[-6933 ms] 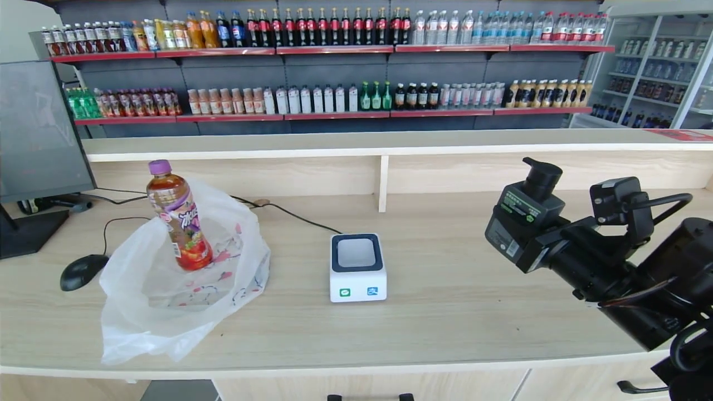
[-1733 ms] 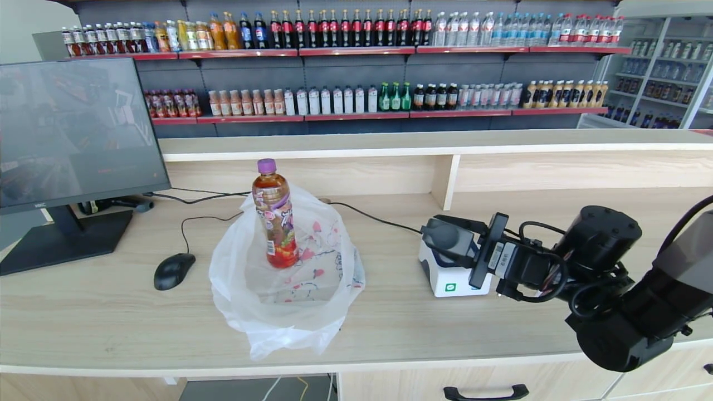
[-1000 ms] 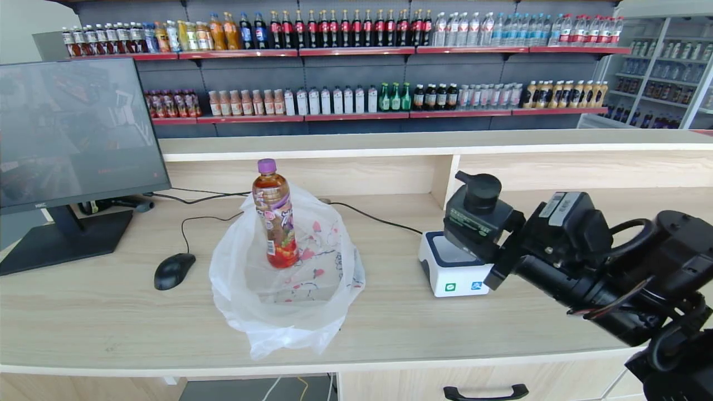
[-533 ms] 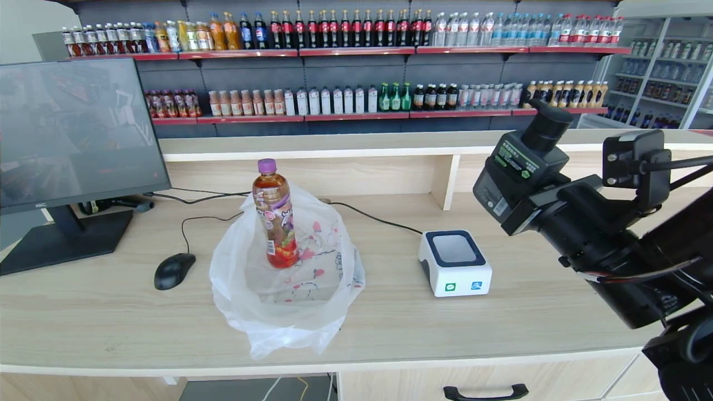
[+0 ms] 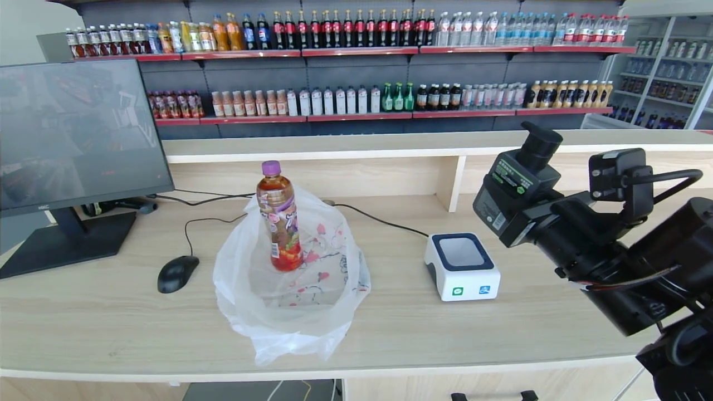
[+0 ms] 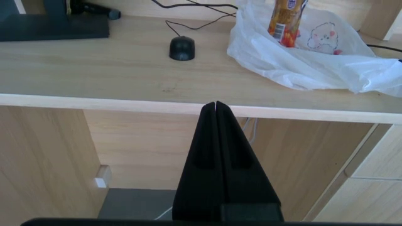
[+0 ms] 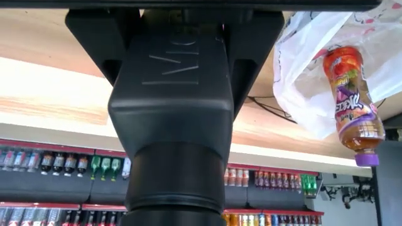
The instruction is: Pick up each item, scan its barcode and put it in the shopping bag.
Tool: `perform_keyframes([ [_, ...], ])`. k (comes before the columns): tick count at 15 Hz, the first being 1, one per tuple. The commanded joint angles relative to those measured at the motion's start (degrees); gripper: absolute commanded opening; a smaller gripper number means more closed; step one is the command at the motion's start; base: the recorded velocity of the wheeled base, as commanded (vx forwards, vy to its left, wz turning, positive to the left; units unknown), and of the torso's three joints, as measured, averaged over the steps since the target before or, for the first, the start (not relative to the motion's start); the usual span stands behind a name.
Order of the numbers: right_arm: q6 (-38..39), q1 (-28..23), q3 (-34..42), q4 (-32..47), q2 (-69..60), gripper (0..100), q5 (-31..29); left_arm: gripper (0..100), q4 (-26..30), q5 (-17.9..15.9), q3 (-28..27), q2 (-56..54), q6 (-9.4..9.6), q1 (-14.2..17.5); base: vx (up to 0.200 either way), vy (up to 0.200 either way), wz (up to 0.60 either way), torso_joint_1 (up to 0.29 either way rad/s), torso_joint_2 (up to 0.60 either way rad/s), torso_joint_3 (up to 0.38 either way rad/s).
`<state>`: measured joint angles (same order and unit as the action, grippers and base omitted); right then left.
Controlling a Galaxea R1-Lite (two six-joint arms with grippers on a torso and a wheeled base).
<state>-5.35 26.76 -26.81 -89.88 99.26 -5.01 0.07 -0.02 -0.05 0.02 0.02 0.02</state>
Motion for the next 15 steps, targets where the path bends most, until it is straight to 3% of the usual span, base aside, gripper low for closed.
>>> perform_keyframes([
  [1, 0.0, 0.0, 0.1, -0.1, 0.8, 0, 0.1, 0, 0.0, 0.0, 0.0, 0.0, -0.02, 0.0, 0.0, 0.2, 0.0, 0.012, 0.01, 0.002],
  [8, 0.4, 0.0, 0.0, -0.1, 2.7, 0, 0.1, 0, 0.0, 0.0, 0.0, 0.0, 0.06, 0.0, 0.0, 0.2, 0.0, 0.004, 0.0, 0.002],
  [13, 0.5, 1.0, 3.4, -0.1, 2.8, 0, 0.1, 0, 0.0, -0.1, 0.0, 0.0, 0.33, -0.1, 0.0, 0.0, 0.0, 0.0, 0.0, 0.0],
  [15, 0.4, 2.2, 3.7, -0.1, 2.8, 0, 0.1, 0, 0.0, 0.0, 0.0, 0.0, 0.24, 0.0, 0.2, 0.0, 0.0, -0.005, 0.0, 0.005],
])
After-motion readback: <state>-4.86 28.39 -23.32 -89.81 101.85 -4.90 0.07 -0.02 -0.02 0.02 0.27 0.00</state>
